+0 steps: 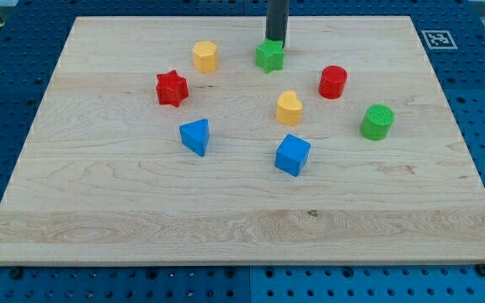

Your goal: Slightly push the yellow heart to the left side

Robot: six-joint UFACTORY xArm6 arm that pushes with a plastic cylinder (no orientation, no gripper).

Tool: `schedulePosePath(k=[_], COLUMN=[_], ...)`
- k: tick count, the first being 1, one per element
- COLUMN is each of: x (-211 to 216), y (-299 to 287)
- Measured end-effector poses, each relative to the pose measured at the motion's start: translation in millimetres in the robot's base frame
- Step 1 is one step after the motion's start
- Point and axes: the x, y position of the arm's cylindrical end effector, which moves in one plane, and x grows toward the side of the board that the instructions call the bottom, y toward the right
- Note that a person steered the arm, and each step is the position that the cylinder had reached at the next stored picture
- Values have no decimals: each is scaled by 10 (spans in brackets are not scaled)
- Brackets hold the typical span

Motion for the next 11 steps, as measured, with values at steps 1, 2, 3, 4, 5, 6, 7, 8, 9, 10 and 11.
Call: schedulePosePath(k=[1, 2, 3, 4, 5, 6, 7, 8, 9, 10, 11], x=[55, -2, -298, -305, -305, -305, -160, 319, 685, 694, 933], y=[0, 28, 306, 320, 320, 420, 918, 1166, 1246, 1295, 1617])
